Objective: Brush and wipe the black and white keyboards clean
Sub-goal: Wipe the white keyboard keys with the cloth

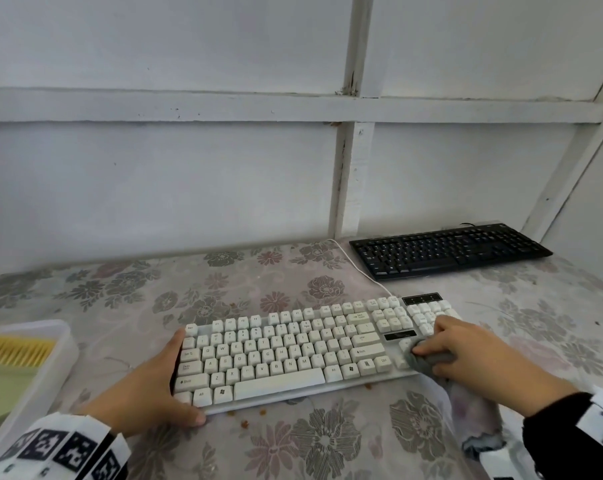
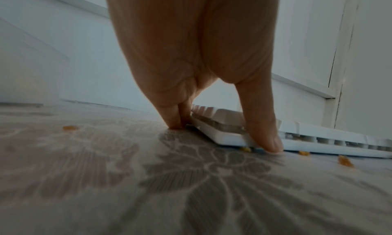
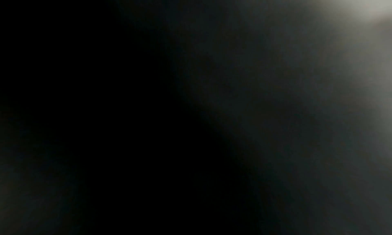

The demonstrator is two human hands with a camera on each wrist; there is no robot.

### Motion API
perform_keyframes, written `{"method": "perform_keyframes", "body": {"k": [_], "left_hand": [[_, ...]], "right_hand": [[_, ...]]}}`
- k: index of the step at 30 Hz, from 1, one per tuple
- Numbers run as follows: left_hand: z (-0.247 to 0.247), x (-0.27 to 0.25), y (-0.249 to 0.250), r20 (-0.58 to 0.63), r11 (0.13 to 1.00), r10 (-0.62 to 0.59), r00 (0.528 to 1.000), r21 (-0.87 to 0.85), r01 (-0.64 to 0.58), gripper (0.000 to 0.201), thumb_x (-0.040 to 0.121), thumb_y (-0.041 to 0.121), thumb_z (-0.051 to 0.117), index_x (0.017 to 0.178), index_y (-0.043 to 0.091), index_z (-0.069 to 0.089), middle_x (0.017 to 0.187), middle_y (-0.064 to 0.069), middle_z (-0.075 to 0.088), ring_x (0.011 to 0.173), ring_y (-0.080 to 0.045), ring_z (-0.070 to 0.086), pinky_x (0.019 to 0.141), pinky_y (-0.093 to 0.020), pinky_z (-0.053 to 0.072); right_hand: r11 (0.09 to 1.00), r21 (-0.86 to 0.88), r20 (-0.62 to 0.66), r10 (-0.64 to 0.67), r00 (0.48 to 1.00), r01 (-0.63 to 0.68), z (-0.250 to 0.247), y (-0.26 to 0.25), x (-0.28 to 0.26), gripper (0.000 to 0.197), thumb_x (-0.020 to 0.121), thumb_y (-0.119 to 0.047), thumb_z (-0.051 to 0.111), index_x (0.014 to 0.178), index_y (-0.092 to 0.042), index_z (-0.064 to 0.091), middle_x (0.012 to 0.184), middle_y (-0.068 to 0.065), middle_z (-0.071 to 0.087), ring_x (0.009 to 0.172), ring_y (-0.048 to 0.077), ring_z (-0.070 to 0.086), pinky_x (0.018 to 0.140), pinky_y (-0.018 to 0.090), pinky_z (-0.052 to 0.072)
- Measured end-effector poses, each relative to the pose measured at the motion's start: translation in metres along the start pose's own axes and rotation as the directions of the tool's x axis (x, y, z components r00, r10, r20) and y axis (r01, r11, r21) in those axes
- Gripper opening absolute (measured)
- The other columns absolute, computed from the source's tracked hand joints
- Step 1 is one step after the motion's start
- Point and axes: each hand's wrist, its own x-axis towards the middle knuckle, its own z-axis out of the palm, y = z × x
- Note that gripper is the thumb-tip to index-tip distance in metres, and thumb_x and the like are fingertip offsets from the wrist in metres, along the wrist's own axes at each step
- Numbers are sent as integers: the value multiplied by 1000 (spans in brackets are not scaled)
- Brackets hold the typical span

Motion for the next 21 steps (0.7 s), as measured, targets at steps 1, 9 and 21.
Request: {"method": "perform_keyframes", "body": {"k": [1, 9, 21], "left_hand": [[0, 0, 0, 5, 1000, 3, 1000, -9, -3, 141, 50, 43, 85, 147, 27, -16, 150, 8, 26, 128, -11, 37, 107, -25, 30], [0, 3, -1, 11, 1000, 27, 1000, -12, -27, 152, 33, 57, 80, 147, 28, -16, 149, 9, 27, 129, -10, 38, 110, -28, 31], [1, 4, -3, 3, 999, 38, 999, -33, -38, 151, 33, 56, 81, 147, 29, -15, 148, 9, 28, 127, -10, 38, 107, -26, 32]], "right_hand": [[1000, -9, 9, 18, 1000, -18, 1, 4, -2, 33, 87, -20, 59, 114, -39, 66, 79, -13, 34, 71, 2, 42, 57, 13, 33], [992, -3, -71, 126, 989, -127, -6, 27, -6, 31, 88, -20, 60, 113, -37, 68, 83, -10, 37, 79, 9, 48, 59, 16, 33], [968, 5, -95, 251, 963, -252, -3, 62, -16, 36, 88, -15, 60, 114, -38, 67, 83, -9, 40, 81, 11, 50, 64, 16, 36]]}}
